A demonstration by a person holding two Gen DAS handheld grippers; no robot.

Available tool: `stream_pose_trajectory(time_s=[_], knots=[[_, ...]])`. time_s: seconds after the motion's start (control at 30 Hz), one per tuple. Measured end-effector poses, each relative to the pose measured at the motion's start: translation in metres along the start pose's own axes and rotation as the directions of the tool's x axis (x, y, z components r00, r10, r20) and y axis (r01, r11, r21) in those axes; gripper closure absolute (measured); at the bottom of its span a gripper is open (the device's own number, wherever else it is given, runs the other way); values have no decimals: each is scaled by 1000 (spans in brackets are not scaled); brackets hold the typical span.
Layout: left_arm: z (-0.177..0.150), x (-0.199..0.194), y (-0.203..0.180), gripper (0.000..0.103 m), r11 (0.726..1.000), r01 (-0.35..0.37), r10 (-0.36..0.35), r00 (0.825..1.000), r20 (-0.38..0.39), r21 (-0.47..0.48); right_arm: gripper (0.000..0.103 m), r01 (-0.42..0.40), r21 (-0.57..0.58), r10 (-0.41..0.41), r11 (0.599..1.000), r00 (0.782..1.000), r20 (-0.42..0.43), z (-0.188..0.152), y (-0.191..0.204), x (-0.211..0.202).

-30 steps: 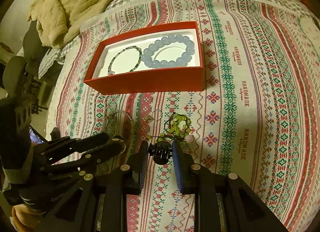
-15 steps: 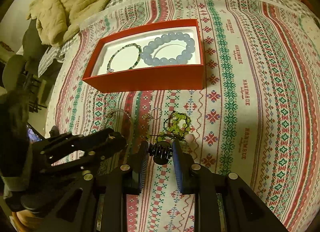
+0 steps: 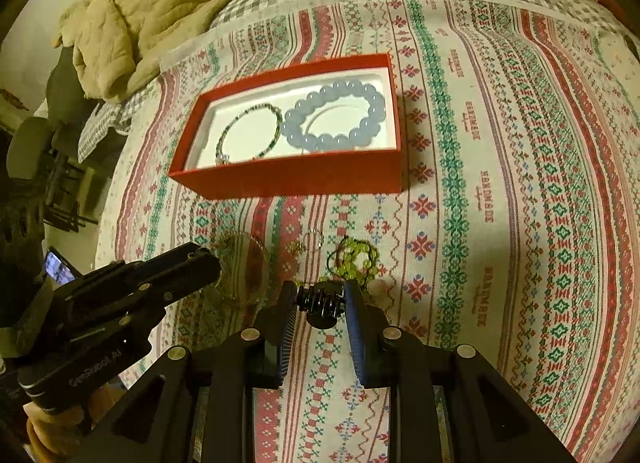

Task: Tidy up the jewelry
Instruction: 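Carry the clip and rings into the red box and open both tools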

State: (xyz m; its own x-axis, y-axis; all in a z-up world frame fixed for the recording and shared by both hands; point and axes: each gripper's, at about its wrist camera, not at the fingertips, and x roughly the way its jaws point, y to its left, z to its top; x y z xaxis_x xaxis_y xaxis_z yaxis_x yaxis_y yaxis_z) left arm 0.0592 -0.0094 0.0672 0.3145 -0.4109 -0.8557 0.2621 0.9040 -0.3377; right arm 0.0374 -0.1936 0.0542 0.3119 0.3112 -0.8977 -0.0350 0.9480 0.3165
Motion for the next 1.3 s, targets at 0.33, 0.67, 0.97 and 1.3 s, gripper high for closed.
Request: stream_pose_trajectory(time_s=[0.33, 0.67, 0.97, 1.3], knots=[[28, -18, 3, 77, 999, -22, 25, 995, 101, -34, 78, -39, 15, 37, 999, 995, 91, 26, 8, -19], [52, -8, 13, 77, 997, -29, 40, 988, 151, -77, 78, -29, 25, 24, 999, 986, 166, 53, 15, -15], [68, 9, 13, 77, 997, -34, 46, 984, 174, -73, 78, -3, 42, -6, 999, 981, 194, 71, 8, -3], [69, 22, 11, 77, 996, -80, 87, 984, 158, -48, 78, 34, 53, -43, 998, 983, 180, 77, -3, 13]])
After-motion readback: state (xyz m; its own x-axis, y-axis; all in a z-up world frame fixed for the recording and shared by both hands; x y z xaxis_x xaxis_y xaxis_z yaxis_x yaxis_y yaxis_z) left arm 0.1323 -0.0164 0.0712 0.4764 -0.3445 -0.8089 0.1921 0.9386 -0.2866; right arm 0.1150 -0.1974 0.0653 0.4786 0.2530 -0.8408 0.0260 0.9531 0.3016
